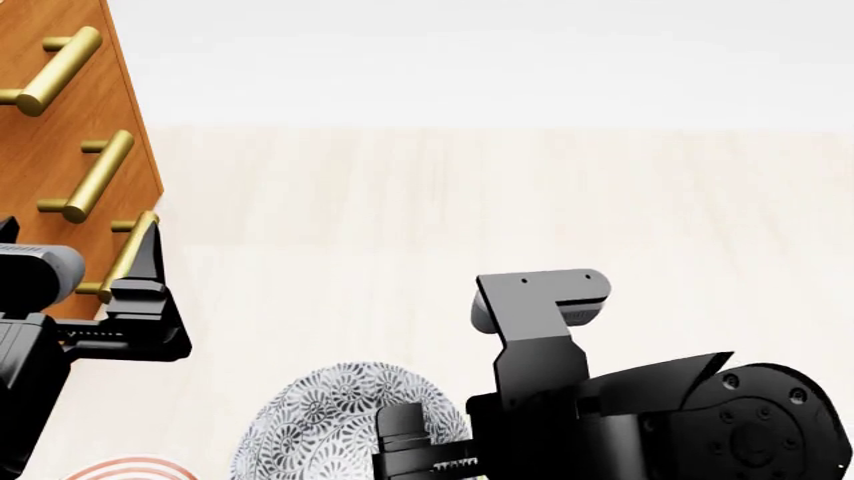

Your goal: Stack the bowl at the front on the bowl in the middle.

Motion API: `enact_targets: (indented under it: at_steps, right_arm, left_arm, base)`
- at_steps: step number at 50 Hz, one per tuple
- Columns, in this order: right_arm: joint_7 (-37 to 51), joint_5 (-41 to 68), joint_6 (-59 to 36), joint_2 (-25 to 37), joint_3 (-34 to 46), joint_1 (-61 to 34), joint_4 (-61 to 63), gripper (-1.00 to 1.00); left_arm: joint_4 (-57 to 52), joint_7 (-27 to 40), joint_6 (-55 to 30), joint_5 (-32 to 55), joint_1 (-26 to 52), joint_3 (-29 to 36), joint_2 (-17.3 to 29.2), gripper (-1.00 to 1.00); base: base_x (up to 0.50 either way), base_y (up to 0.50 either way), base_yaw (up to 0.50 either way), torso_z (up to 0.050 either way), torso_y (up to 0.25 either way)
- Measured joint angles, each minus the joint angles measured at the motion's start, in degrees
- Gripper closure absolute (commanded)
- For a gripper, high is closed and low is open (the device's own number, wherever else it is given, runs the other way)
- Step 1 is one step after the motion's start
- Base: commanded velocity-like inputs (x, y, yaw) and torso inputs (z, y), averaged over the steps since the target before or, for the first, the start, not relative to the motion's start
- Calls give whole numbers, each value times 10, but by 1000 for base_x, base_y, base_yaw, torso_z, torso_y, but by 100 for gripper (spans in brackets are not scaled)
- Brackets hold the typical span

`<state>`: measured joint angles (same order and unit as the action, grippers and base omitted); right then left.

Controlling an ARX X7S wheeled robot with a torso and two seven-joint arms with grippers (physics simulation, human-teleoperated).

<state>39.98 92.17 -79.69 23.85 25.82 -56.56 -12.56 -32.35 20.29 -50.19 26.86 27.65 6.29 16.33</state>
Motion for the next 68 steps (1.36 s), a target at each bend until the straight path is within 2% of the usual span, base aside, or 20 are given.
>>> enact_targets:
  at_steps: [12,16,22,25,30,36,40,44,54,68]
  right_arm:
    - [-7,0,3,2,2,-1,1,-100]
    - [42,51,2,9,-4,-12,21,-100]
    - [157,186,24,35,1,-51,75,-100]
    - [167,192,50,50,-14,-55,130,-100]
    - [107,60,195,87,-8,18,267,-100]
    - [67,-241,391,118,35,126,369,-100]
    - [52,-403,474,130,52,170,406,-100]
    - [42,-510,533,139,62,203,432,-100]
    - [35,-654,608,158,73,250,484,-100]
    - [35,-715,635,173,71,270,517,-100]
  left_arm:
    - [2,2,1,2,0,2,2,-100]
    - [1,4,-1,3,1,3,3,-100]
    - [-1,6,-3,4,3,5,3,-100]
    - [0,6,0,4,3,6,3,-100]
    - [-2,2,35,-2,-8,5,-1,-100]
    - [-13,-3,84,-12,-26,4,-5,-100]
    - [-17,-7,108,-16,-37,4,-6,-100]
    - [-22,-11,135,-20,-49,2,-8,-100]
    - [-42,-16,212,-44,-83,0,-10,-100]
    - [-66,-12,259,-60,-102,2,-7,-100]
  base:
    - [0,0,0,0,0]
    - [0,0,0,0,0]
    - [0,0,0,0,0]
    - [0,0,0,0,0]
    - [0,0,0,0,0]
    - [0,0,0,0,0]
    - [0,0,0,0,0]
    - [0,0,0,0,0]
    - [0,0,0,0,0]
    - [0,0,0,0,0]
